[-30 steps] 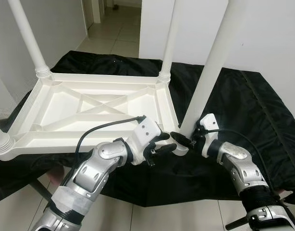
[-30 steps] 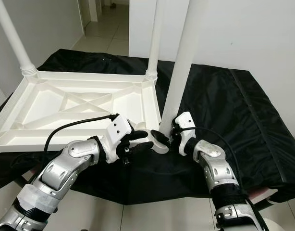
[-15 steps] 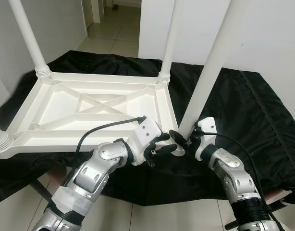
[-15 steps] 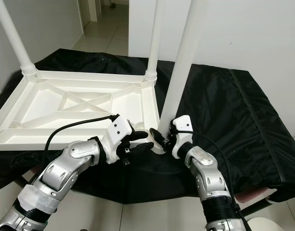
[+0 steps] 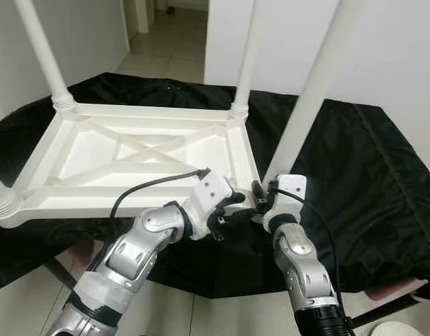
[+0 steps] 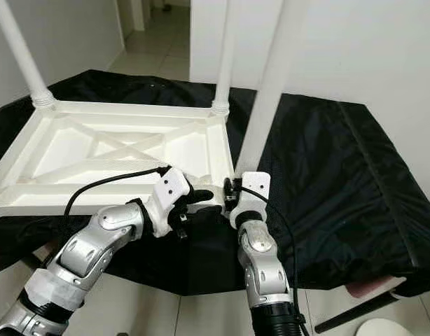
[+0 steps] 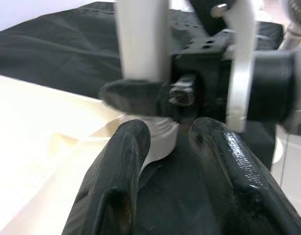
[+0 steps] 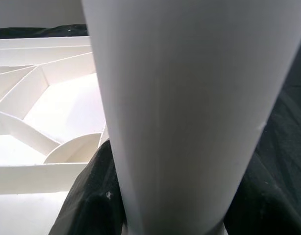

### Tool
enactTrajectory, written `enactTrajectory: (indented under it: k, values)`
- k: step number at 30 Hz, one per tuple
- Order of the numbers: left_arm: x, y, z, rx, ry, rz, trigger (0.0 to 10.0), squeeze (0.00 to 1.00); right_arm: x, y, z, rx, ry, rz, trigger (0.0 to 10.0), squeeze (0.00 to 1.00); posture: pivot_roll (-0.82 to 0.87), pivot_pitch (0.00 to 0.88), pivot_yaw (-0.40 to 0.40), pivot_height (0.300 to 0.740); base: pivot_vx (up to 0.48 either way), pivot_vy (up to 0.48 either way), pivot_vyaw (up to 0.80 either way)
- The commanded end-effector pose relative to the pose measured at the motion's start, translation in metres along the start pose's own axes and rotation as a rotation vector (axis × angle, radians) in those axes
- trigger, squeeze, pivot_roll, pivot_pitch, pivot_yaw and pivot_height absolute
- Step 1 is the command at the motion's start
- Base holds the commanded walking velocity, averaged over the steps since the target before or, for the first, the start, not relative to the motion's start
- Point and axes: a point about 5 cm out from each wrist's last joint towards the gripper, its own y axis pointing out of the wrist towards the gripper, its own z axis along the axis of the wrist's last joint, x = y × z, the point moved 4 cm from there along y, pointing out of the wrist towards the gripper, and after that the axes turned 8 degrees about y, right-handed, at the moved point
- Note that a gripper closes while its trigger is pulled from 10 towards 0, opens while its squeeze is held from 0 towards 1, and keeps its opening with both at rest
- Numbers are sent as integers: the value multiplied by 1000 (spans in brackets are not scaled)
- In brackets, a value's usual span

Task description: Building children table

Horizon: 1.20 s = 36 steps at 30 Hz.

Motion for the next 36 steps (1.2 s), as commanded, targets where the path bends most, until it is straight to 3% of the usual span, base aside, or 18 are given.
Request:
enactTrajectory:
  k: [1, 2, 9, 15, 16, 18, 19, 21, 23, 25, 27, 30, 31, 36]
  values:
    - [-5, -1, 2, 2, 17, -8, 10000, 0, 0, -2, 8, 33, 51, -29, 10000, 545, 36, 0, -44, 740, 0, 0, 0]
    - [-7, -1, 2, 2, 20, -5, 10000, 0, 2, -2, 8, 31, 57, -34, 10000, 1000, 37, 0, -43, 740, 0, 0, 0]
    - [-11, -1, 3, 4, 25, 7, 10000, 0, 4, -4, 14, 55, 49, -26, 10000, 1000, 34, 0, -36, 740, 0, 0, 0]
    - [-10, -2, 3, 4, 27, 2, 10000, 0, 6, -4, 15, 27, 28, 103, 10000, 1000, 33, 0, -39, 740, 0, 0, 0]
    - [-10, -2, 2, 3, 28, 2, 10000, 0, 7, -4, 15, 20, 29, 125, 10000, 867, 33, 0, -39, 740, 0, 0, 0]
    - [-10, -3, 2, 3, 27, 2, 10000, 0, 7, -4, 16, 13, 27, 150, 10000, 867, 31, 0, -39, 740, 0, 0, 0]
    - [-11, -2, 1, 3, 27, 1, 10000, 0, 9, -1, 15, -9, 6, 213, 10000, 0, 24, 0, -36, 740, 0, 0, 0]
    - [-11, -2, 1, 3, 27, 1, 10000, 0, 9, -1, 15, -9, 6, 213, 10000, 0, 24, 0, -36, 740, 0, 0, 0]
    - [-11, 1, 2, 11, 26, -1, 10000, 0, 9, 5, 15, -30, -93, 344, 10000, 0, 20, 0, -28, 740, 0, 0, 0]
    - [-11, 1, 2, 11, 26, -1, 10000, 0, 9, 5, 15, -30, -93, 344, 10000, 0, 20, 0, -28, 740, 0, 0, 0]
    - [-13, 3, 4, 19, 31, -3, 10000, 0, 9, 8, 14, -53, -172, 437, 10000, 0, 20, 0, -21, 740, 0, 0, 0]
    - [-14, 4, 5, 20, 39, -4, 10000, 0, 7, 10, 12, -72, -201, 489, 10000, 0, 24, 0, -20, 740, 0, 0, 0]
    - [-18, 3, 5, 21, 50, 3, 10000, 0, 5, 10, 9, -102, -233, 561, 10000, 0, 33, 0, -21, 740, 0, 0, 0]
    - [-24, 1, 6, 22, 60, 24, 10000, 0, 0, 9, 4, -144, -235, 650, 10000, 0, 50, 0, -33, 740, 0, 0, 0]
